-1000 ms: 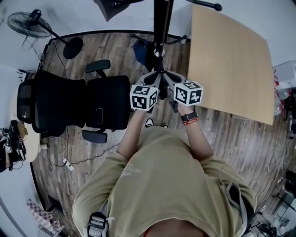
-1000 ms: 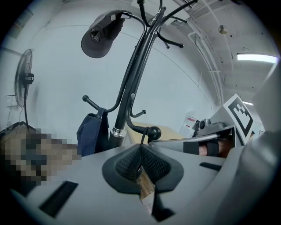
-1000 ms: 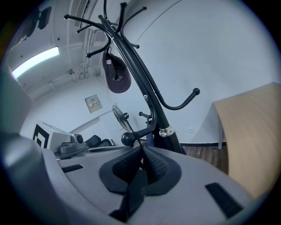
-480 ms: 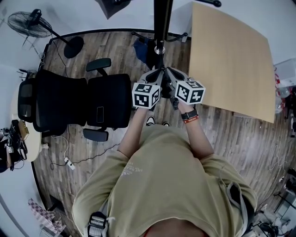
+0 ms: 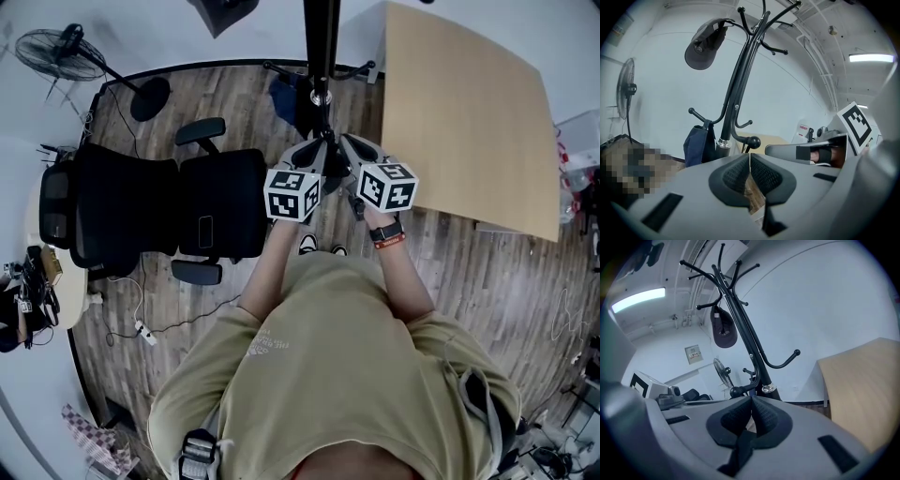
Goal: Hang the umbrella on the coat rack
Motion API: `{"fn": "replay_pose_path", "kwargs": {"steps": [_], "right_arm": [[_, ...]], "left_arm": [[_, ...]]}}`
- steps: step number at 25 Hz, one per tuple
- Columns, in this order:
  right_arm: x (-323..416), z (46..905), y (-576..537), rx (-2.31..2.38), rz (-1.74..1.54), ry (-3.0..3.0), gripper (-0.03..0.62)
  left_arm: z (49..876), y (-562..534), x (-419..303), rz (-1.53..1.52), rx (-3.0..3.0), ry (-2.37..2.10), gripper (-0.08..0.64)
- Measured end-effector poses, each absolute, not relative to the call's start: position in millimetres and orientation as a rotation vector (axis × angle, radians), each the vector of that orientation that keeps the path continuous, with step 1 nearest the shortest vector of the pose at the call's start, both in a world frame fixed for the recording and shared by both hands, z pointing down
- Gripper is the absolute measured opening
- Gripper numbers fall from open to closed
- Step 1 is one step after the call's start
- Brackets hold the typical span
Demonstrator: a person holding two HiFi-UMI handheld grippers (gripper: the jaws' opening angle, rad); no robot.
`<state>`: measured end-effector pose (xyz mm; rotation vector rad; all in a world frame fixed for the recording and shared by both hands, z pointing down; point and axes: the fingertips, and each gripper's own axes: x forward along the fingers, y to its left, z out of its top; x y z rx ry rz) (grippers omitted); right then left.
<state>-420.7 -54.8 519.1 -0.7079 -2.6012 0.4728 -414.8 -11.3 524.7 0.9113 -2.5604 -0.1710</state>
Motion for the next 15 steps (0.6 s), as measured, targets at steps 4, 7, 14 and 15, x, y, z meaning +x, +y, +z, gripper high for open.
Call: {"fn": "replay_pose_path", "kwargs": {"steps": [4, 7, 14, 15], "right_arm": [[-413, 510, -56, -0.692, 0.465, -2.644, 0.015], [-408, 498, -63, -0.686, 0.452, -2.686, 0.015], [-400, 460, -83, -0.648, 0.367, -2.799, 0.015], [-399, 455, -87, -0.639, 0.356, -2.816, 0.016]], "left_arm": [[507, -4, -409, -0.191, 0.912, -2.610, 0.025], [494, -2, -405, -0.197, 0.915, -2.648, 0.025], [459, 16, -403, -0.227, 0.886, -2.747, 0.025], [454, 19, -403, -0.227, 0.877, -2.765, 0.025]]}}
